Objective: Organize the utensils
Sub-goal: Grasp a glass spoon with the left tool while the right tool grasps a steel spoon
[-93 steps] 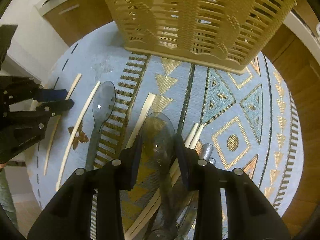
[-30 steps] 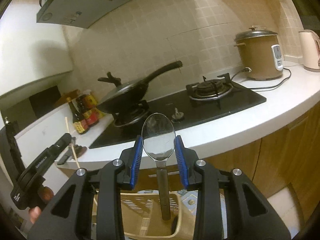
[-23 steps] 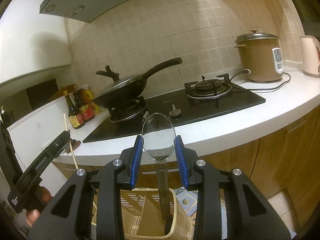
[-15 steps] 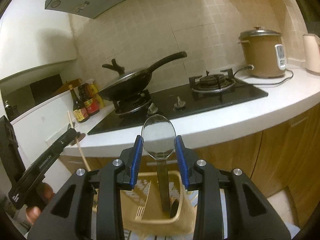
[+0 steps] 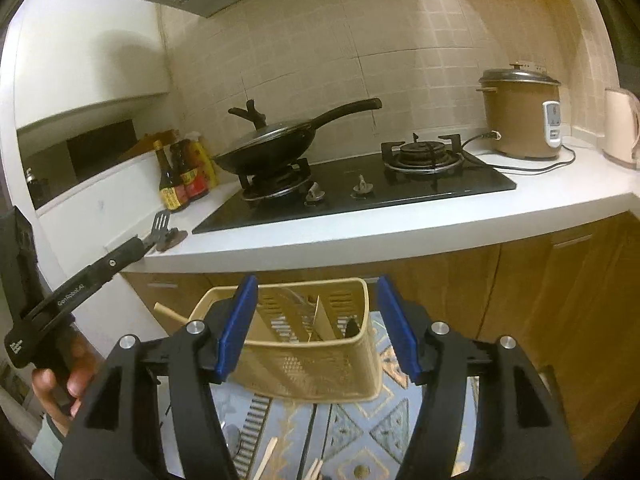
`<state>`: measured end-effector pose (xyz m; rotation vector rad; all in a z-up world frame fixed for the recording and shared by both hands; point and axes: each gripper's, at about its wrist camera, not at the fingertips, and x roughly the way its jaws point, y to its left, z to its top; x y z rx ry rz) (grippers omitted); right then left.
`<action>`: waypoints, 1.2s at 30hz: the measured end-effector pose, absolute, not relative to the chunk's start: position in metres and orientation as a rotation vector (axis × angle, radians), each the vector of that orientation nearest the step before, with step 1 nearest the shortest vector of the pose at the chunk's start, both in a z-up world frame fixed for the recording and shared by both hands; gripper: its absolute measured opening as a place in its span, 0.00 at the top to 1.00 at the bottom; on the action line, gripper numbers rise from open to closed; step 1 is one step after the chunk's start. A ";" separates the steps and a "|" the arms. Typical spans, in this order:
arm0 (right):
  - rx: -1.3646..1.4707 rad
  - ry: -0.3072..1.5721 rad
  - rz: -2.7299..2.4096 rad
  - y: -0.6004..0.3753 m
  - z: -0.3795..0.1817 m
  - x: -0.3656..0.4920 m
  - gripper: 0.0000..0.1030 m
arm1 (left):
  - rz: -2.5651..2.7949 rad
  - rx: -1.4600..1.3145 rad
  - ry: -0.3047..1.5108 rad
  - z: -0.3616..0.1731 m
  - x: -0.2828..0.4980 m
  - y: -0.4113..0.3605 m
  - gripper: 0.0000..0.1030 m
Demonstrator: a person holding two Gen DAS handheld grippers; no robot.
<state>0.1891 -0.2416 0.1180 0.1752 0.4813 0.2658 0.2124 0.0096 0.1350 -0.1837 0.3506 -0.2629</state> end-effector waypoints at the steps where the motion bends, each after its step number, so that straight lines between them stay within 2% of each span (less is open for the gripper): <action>1: 0.179 0.487 0.268 -0.242 0.120 0.185 0.44 | -0.264 -0.175 0.354 0.137 0.209 0.010 0.62; 8: 0.148 0.516 0.280 -0.235 0.140 0.140 0.44 | -0.300 -0.087 0.421 0.153 0.169 0.006 0.62; 15: 0.113 0.648 0.281 -0.221 0.132 0.113 0.44 | -0.388 -0.034 0.605 0.146 0.144 -0.002 0.60; 21: 0.093 0.815 0.262 -0.215 0.090 0.114 0.44 | -0.358 0.039 0.746 0.104 0.141 0.000 0.59; 28: 0.189 1.008 0.320 -0.224 0.028 0.122 0.44 | -0.397 -0.042 0.960 0.035 0.153 0.011 0.60; 32: 0.229 1.126 0.293 -0.234 -0.010 0.127 0.60 | -0.464 -0.090 1.070 0.004 0.157 0.005 0.60; 36: 0.223 1.171 0.277 -0.239 -0.031 0.124 0.64 | -0.462 -0.110 1.124 -0.015 0.165 -0.002 0.60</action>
